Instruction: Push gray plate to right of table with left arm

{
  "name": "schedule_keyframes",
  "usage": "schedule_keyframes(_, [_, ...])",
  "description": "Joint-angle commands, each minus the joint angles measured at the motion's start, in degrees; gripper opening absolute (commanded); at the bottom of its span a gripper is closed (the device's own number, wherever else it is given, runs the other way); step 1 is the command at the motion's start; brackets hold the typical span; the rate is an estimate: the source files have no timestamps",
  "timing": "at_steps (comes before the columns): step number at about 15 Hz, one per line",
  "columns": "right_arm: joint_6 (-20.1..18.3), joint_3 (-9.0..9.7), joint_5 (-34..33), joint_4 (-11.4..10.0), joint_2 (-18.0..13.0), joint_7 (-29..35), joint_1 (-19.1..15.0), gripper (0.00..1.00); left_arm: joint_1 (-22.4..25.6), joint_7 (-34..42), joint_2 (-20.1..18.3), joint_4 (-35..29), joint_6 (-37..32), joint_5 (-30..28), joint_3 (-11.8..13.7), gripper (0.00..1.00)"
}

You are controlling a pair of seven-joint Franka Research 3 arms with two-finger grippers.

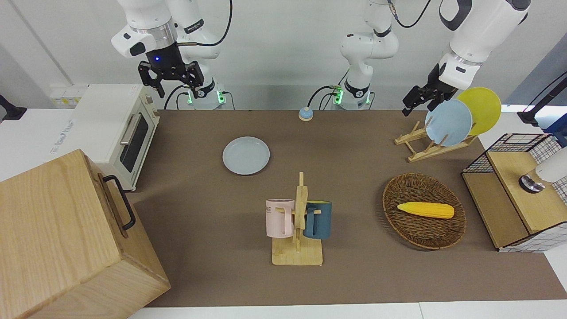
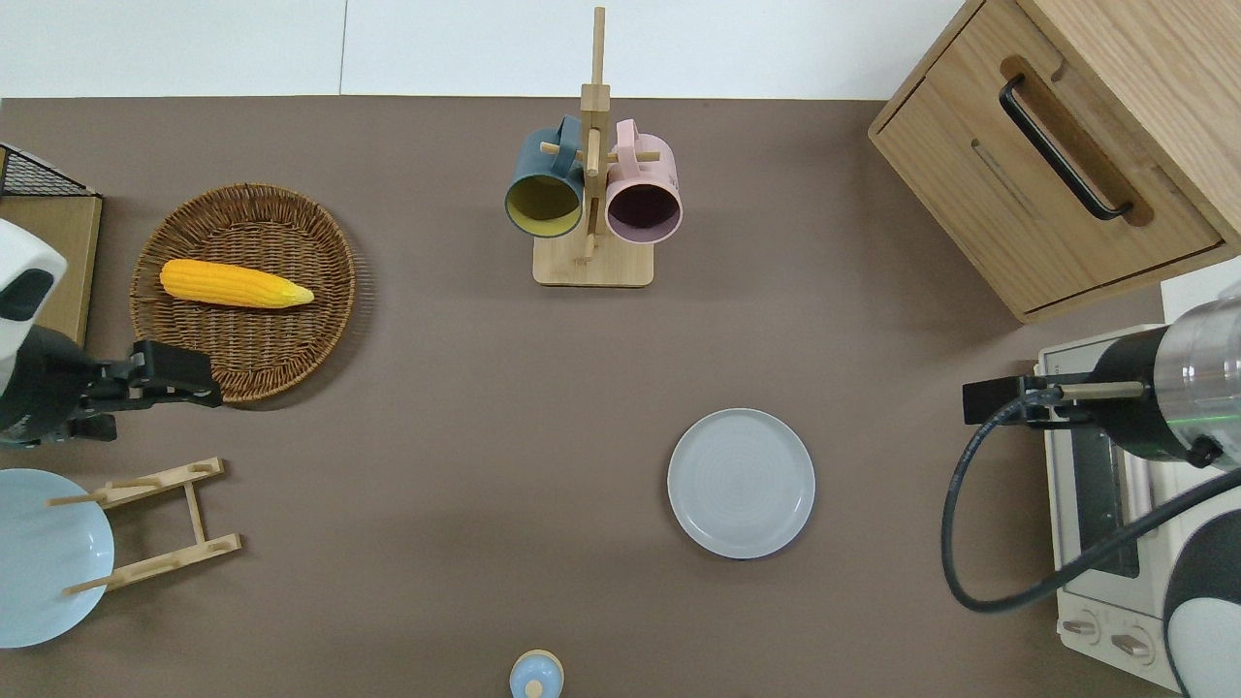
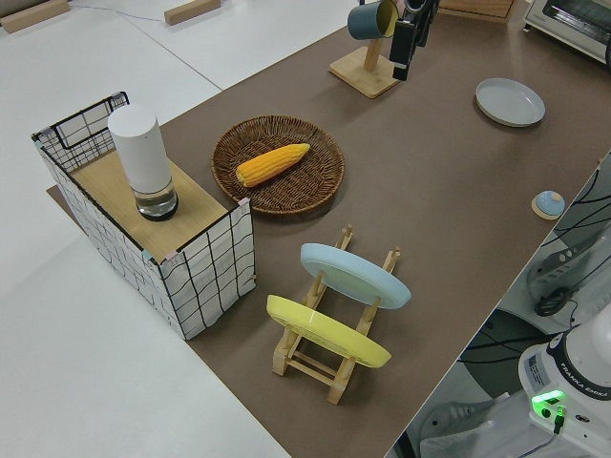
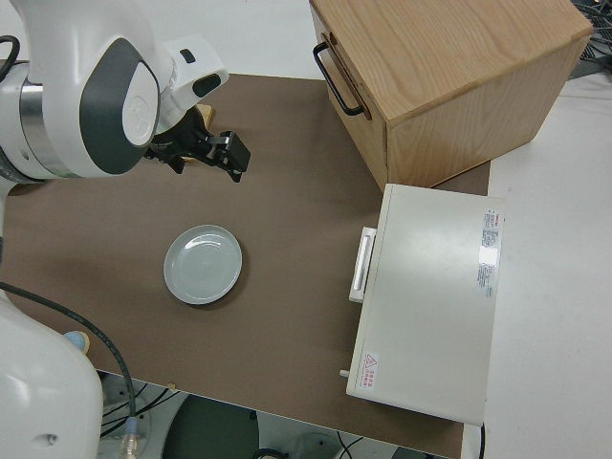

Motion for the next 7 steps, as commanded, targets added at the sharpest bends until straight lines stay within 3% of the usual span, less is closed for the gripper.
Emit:
schedule_keyframes(1, [0.02, 0.83, 1.23, -1.56, -1.57, 0.58, -1.38, 0.996, 1.7, 0.39, 0.79, 2.95, -2.35, 1.43, -3.1, 0.99])
schedule_keyframes(7, [0.02, 0.83, 1.23, -1.56, -1.57, 0.58, -1.38, 0.996, 3.02, 0.48, 0.88, 3.13, -2.36, 1.61, -3.28, 0.99])
